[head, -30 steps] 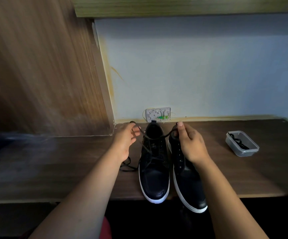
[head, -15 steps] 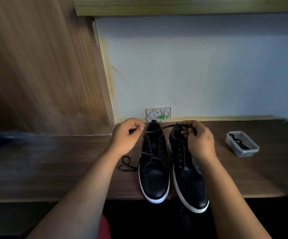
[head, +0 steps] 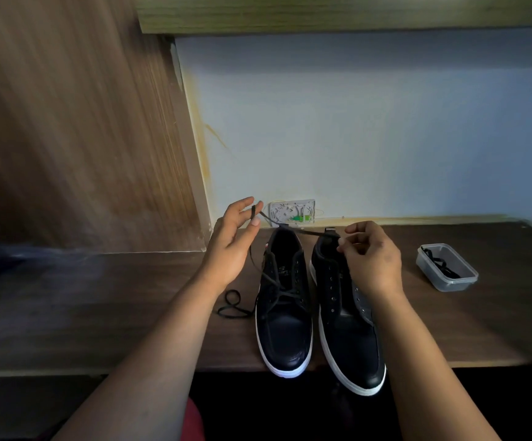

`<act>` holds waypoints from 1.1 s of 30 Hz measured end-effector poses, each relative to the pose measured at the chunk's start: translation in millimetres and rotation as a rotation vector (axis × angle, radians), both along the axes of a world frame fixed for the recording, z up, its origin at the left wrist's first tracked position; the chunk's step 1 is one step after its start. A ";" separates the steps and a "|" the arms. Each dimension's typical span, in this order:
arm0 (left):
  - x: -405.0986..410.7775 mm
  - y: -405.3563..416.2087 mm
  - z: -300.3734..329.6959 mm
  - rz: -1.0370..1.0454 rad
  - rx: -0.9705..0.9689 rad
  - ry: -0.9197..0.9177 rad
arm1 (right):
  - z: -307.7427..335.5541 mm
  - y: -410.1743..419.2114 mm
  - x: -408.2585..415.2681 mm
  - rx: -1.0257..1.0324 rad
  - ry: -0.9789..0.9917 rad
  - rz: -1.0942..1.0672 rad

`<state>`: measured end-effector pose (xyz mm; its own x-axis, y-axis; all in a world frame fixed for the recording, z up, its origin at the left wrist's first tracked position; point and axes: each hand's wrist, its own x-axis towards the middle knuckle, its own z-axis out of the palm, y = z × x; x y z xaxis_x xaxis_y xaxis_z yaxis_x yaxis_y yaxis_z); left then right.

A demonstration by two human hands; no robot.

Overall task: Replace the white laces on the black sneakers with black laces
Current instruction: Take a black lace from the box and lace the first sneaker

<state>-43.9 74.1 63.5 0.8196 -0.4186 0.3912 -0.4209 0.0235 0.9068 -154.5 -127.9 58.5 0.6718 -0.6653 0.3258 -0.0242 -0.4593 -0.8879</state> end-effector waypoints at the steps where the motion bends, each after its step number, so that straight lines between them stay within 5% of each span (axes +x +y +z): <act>1: -0.4 1.4 -0.4 -0.024 0.002 0.031 | -0.3 0.8 -0.1 -0.013 0.009 0.006; 9: -1.8 6.5 15.7 -0.123 -0.497 0.542 | -2.6 -3.1 -2.0 -0.035 0.046 -0.017; 15: -1.5 6.7 14.3 -0.116 -0.385 0.519 | -7.0 -7.0 1.4 -0.053 0.126 -0.026; 18: -5.1 1.1 8.9 -0.057 -0.112 0.304 | -7.4 -2.5 2.9 -0.068 0.131 0.007; 22: 0.1 0.9 -13.2 0.066 0.492 -0.347 | -8.6 1.8 4.9 -0.060 0.100 0.032; 27: -10.4 -12.7 7.7 0.198 0.400 -0.822 | -7.6 -0.3 4.0 -0.041 0.043 0.007; 33: -22.9 -20.8 20.4 -0.054 0.426 -0.855 | -3.2 -9.4 0.4 -0.121 -0.001 -0.139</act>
<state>-66.8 53.4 83.9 0.3020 -0.6929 0.6547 -0.9529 -0.1985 0.2295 -154.1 -137.3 55.4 0.5755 -0.7078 0.4097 -0.0940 -0.5549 -0.8266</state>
